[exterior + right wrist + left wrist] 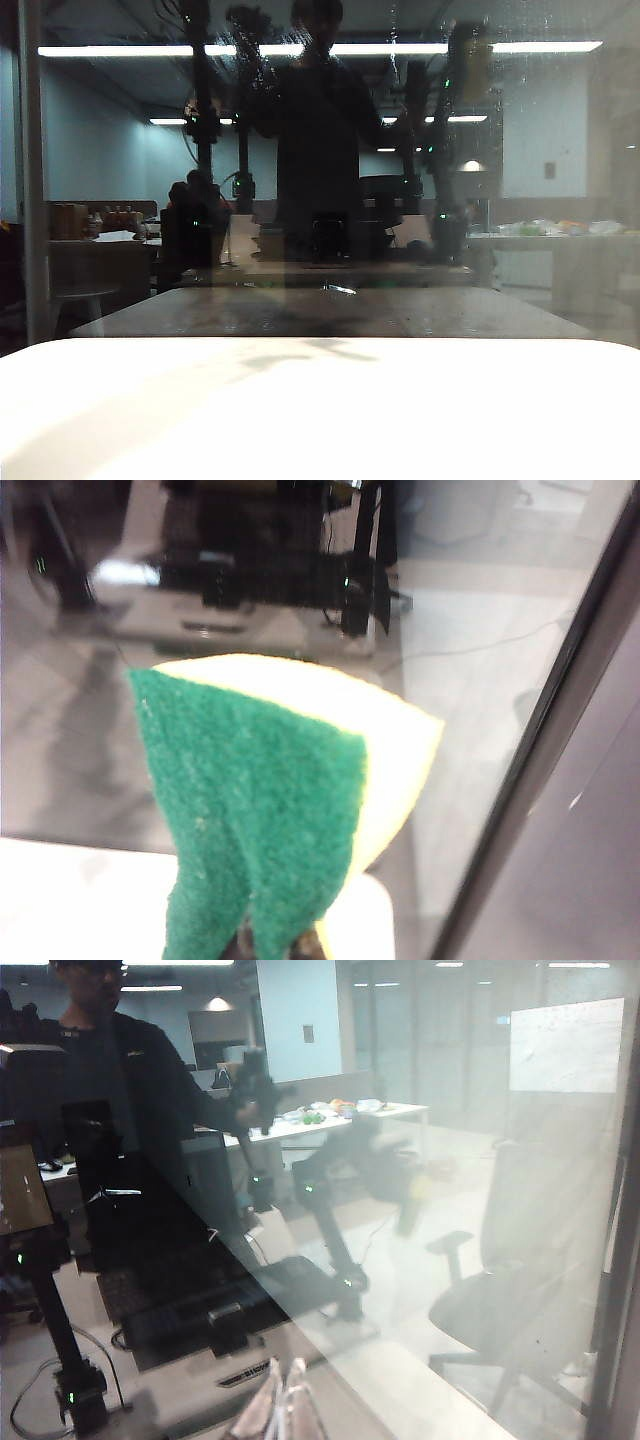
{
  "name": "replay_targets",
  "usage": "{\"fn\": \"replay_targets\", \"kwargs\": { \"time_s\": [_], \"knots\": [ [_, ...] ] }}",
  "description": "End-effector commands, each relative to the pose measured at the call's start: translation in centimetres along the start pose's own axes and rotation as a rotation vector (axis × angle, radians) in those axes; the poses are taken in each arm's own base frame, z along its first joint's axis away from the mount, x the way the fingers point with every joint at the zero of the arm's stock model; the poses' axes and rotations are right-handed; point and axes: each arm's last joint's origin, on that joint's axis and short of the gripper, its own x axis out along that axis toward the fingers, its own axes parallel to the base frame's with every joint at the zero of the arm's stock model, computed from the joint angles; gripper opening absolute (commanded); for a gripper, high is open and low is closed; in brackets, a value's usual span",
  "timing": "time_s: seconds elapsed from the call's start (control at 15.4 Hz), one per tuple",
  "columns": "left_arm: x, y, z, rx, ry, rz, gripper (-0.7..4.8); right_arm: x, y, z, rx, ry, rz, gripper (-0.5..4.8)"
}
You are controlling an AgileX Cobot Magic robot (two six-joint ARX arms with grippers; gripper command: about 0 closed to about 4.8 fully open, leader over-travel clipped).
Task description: Reach upward to find where there is water on the glass, pick up the sponge from the table, dry the water, and finally place the sponge back on the table.
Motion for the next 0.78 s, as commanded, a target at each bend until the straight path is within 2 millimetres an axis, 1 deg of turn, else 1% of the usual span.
{"fn": "replay_targets", "kwargs": {
  "time_s": [0.06, 0.13, 0.19, 0.32, 0.45, 0.65, 0.78],
  "knots": [
    [-0.8, -0.3, 0.3, 0.008, -0.008, 0.002, -0.05, 1.2, 0.2, -3.5, 0.071, -0.001, 0.038, -0.09],
    [-1.1, -0.4, 0.4, 0.007, -0.006, 0.002, -0.05, 1.9, 0.2, -4.8, 0.09, 0.022, 0.044, -0.09],
    [-1.6, -0.6, 0.5, 0.008, -0.008, 0.002, -0.05, 3.3, 0.2, -7.9, 0.113, 0.082, 0.042, -0.09],
    [-2.1, -0.7, 0.7, 0.01, -0.014, 0.003, -0.05, 4.5, 0.4, -10.3, 0.115, 0.119, 0.057, -0.09],
    [-2.6, -0.9, 0.8, 0.01, -0.013, 0.002, -0.05, 5.5, 0.7, -12.3, 0.111, 0.157, 0.08, -0.09],
    [-3.0, -1.0, 0.9, 0.009, -0.011, 0.002, -0.05, 6.7, 1.5, -14.2, 0.101, 0.16, 0.131, -0.09],
    [-3.3, -1.1, 1.0, 0.011, -0.015, 0.002, -0.05, 7.7, 2.1, -15.8, 0.116, 0.214, 0.161, -0.09]
  ]
}}
